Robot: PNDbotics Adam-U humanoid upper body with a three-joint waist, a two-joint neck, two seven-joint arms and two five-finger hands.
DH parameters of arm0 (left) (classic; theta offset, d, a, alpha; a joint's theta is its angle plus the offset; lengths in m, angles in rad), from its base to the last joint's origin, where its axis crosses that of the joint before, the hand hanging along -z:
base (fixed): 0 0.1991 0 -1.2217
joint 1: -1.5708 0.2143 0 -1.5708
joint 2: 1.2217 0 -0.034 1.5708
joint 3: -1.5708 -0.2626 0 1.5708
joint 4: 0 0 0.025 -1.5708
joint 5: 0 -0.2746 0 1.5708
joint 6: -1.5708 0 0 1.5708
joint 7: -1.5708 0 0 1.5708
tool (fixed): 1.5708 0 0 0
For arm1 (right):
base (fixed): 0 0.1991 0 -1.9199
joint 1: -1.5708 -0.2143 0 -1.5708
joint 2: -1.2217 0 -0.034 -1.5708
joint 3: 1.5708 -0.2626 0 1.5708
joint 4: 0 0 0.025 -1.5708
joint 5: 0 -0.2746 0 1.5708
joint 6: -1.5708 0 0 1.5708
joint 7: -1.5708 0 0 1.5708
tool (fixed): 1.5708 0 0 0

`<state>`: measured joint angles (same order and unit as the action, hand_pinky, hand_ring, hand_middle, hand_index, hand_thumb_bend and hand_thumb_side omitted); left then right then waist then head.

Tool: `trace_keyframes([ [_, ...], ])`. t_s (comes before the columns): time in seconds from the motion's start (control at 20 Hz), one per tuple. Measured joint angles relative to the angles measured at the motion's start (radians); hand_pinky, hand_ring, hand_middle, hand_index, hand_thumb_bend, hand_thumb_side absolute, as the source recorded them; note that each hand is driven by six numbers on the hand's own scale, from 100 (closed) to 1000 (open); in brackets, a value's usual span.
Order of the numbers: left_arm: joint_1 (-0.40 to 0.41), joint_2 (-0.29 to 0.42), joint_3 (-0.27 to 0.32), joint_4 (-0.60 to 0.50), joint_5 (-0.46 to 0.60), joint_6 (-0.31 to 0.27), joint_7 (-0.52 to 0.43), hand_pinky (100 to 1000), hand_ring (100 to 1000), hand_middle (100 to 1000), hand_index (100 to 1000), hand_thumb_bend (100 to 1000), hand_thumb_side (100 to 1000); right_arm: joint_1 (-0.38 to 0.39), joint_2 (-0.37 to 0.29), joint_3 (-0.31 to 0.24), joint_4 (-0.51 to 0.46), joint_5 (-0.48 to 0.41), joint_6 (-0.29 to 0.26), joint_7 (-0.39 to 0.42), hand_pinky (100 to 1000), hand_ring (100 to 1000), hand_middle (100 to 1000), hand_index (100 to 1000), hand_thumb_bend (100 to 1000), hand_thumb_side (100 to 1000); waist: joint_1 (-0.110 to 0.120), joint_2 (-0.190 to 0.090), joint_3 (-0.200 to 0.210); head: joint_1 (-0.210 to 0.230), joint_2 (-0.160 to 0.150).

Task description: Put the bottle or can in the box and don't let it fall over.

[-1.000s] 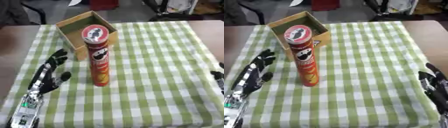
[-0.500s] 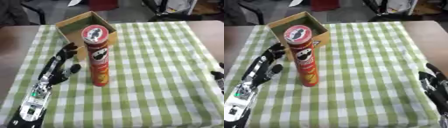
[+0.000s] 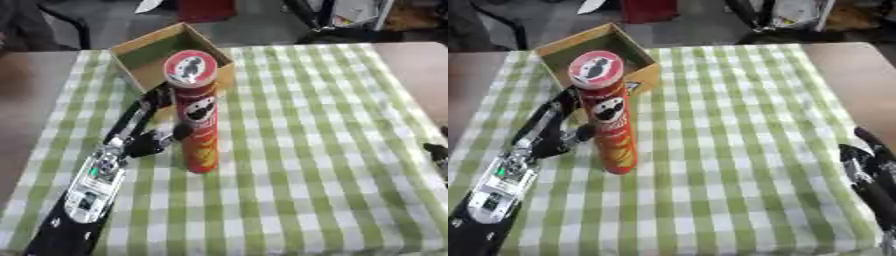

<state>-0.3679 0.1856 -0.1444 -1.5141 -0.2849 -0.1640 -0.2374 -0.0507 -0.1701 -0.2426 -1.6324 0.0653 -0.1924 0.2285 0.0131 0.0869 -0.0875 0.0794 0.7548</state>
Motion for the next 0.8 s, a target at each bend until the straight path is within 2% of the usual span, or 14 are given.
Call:
trace_keyframes([
  [0.45,-0.021,0.008,-0.032,0.036,-0.009,-0.039,-0.07,927,866,859,991,799,757,0.0,0.002,0.003,0.0,0.0,0.002,0.002,988,861,1000,937,163,548,0.001,-0.002,-0.004,0.002,0.0],
  [0.8,-0.032,0.008,-0.049,0.073,-0.015,-0.049,-0.095,923,854,838,975,730,726,0.0,0.006,0.003,0.0,0.0,0.004,0.004,988,861,1000,937,162,547,0.002,-0.005,-0.007,0.005,0.0],
])
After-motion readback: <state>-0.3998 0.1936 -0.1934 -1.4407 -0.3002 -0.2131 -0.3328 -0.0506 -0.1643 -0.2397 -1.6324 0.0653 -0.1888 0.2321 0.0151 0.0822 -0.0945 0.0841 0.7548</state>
